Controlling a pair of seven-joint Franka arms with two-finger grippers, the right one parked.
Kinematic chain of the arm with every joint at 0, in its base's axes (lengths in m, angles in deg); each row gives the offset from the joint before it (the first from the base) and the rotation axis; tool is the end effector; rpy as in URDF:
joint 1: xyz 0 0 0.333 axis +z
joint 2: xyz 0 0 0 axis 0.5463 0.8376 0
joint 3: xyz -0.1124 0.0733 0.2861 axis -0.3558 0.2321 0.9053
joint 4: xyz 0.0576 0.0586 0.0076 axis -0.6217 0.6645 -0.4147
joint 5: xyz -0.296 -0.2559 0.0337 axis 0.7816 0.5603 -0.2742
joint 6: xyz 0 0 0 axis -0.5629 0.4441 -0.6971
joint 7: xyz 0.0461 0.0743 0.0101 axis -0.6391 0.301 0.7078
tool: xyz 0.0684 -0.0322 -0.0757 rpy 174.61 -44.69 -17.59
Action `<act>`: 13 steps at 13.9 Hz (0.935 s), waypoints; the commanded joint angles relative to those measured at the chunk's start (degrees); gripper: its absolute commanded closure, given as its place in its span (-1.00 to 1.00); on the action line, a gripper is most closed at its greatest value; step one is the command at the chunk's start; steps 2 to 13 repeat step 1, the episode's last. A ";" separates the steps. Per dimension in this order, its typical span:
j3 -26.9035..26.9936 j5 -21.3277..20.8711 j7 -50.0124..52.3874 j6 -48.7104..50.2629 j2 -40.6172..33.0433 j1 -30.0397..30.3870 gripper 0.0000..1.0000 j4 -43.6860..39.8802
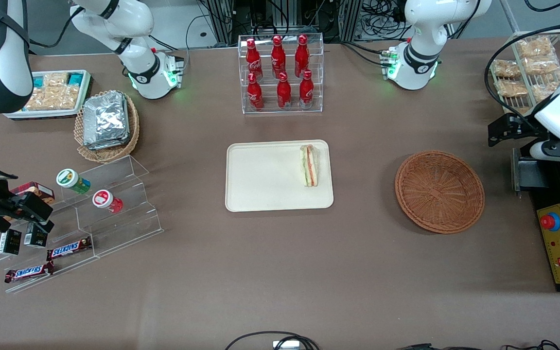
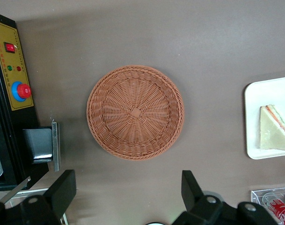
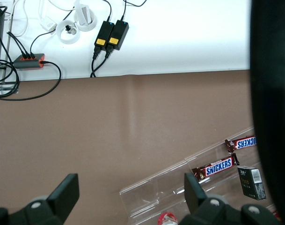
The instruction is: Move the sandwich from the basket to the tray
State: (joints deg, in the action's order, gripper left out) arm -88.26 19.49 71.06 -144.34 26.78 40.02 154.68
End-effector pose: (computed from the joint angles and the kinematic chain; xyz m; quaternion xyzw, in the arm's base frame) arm 0.5550 -0.0333 0.6192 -0.9970 0.0701 0.0317 0.0096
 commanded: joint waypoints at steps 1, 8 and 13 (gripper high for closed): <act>0.23 2.13 -1.07 0.48 -1.47 -0.05 -0.99 0.93; 0.23 2.13 -1.07 0.48 -1.47 -0.05 -0.99 0.93; 0.23 2.13 -1.07 0.48 -1.47 -0.05 -0.99 0.93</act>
